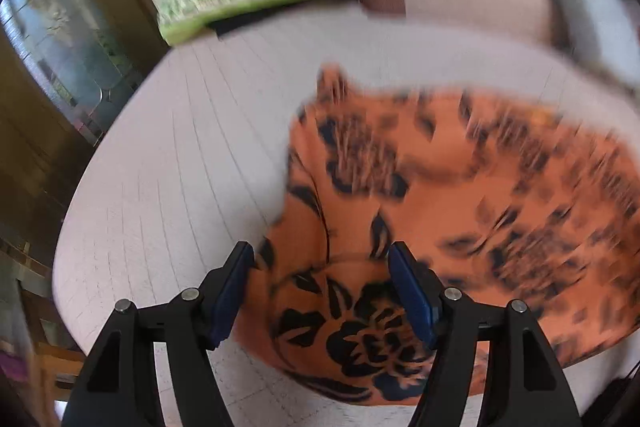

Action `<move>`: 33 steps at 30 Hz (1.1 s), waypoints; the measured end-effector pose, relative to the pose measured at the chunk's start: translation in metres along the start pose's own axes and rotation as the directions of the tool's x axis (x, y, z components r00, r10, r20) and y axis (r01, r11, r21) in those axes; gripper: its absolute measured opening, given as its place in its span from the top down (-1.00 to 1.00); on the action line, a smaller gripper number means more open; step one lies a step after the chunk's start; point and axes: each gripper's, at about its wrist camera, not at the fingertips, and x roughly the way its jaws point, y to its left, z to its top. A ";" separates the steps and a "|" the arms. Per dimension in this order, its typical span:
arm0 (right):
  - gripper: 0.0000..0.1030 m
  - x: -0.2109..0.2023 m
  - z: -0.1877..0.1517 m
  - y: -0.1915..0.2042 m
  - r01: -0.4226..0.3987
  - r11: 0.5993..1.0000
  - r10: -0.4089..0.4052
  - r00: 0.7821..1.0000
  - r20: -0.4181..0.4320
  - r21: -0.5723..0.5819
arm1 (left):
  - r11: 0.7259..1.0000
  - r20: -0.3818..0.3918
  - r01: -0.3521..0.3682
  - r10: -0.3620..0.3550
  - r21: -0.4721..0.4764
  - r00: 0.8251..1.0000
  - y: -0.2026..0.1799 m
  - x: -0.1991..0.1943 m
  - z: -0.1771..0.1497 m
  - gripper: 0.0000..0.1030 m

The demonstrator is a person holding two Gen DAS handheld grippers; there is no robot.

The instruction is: Fold small clothes

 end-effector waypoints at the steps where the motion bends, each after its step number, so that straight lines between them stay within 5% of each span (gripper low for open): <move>1: 0.42 0.015 -0.001 0.004 0.033 0.999 -0.034 0.998 -0.047 -0.024 | 1.000 -0.040 -0.014 0.015 0.012 0.999 -0.002 0.008 -0.001 -0.37; 3: 0.41 0.038 -0.002 0.011 0.089 0.994 -0.096 0.988 -0.123 -0.062 | 1.000 -0.062 0.022 -0.022 0.002 0.998 0.001 0.015 0.004 -0.37; 12: 0.41 0.035 0.076 0.034 0.044 0.997 -0.045 0.999 -0.010 -0.058 | 0.999 0.042 0.009 -0.007 -0.042 0.999 0.004 0.024 0.098 -0.58; 17: 0.41 0.087 0.106 0.043 0.020 1.000 -0.021 0.999 -0.046 -0.021 | 0.999 -0.061 -0.015 0.013 -0.040 0.998 -0.011 0.089 0.124 -0.58; 21: 0.40 0.116 0.113 0.044 0.037 0.999 -0.037 0.999 -0.024 -0.026 | 0.994 -0.063 -0.043 0.036 -0.100 0.997 -0.008 0.111 0.122 -0.86; 24: 0.41 0.115 0.119 0.047 0.046 0.998 -0.046 0.999 -0.020 -0.036 | 0.995 -0.087 -0.038 0.029 -0.097 0.996 -0.005 0.107 0.124 -0.86; 33: 0.41 0.046 0.086 0.042 -0.041 0.999 0.042 0.999 0.033 -0.028 | 0.999 0.039 0.011 -0.010 -0.039 0.999 0.010 0.008 0.069 -0.86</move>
